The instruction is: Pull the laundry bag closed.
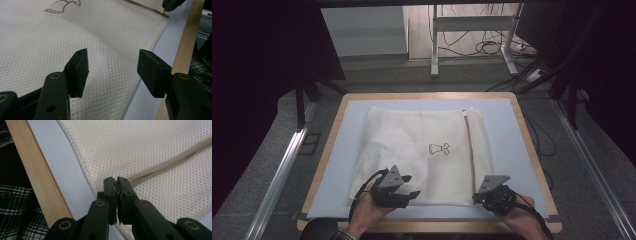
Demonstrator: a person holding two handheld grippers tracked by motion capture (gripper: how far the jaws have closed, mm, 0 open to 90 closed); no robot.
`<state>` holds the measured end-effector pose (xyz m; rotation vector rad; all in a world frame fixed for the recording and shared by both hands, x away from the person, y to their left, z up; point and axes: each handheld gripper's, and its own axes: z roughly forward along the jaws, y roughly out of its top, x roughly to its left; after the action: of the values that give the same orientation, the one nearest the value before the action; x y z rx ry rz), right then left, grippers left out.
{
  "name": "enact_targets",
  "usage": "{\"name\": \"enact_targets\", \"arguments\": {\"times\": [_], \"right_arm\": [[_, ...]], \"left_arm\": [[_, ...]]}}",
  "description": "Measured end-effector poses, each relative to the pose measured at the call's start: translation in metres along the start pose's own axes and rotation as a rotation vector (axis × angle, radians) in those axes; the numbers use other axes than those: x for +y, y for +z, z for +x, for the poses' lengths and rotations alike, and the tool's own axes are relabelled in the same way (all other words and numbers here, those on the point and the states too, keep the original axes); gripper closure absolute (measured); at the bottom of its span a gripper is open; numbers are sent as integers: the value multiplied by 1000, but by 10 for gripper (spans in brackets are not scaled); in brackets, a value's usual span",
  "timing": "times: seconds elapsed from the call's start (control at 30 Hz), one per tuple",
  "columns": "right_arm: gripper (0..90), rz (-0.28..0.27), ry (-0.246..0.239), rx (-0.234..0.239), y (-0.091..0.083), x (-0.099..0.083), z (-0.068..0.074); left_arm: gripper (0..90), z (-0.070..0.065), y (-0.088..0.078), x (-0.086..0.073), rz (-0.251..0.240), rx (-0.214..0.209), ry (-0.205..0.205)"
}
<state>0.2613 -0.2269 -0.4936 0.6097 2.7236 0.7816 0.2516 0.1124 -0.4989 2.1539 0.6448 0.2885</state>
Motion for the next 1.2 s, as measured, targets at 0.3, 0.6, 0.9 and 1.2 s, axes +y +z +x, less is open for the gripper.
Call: {"name": "enact_targets", "arguments": {"times": [0.3,0.6,0.9,1.2], "right_arm": [[849,1,-1,-6,0,0,1],[850,-1,13,5,0,0,0],[843,2,18,-3,0,-1,0],[839,8,22,-1,0,-1,-1]], "left_arm": [[568,-10,15,8,-1,-70,19],[672,-19,38,19,-9,-113,36],[735,-27,55,25,-17,-144,51],[783,-35,68,36,-16,-178,60]]}}
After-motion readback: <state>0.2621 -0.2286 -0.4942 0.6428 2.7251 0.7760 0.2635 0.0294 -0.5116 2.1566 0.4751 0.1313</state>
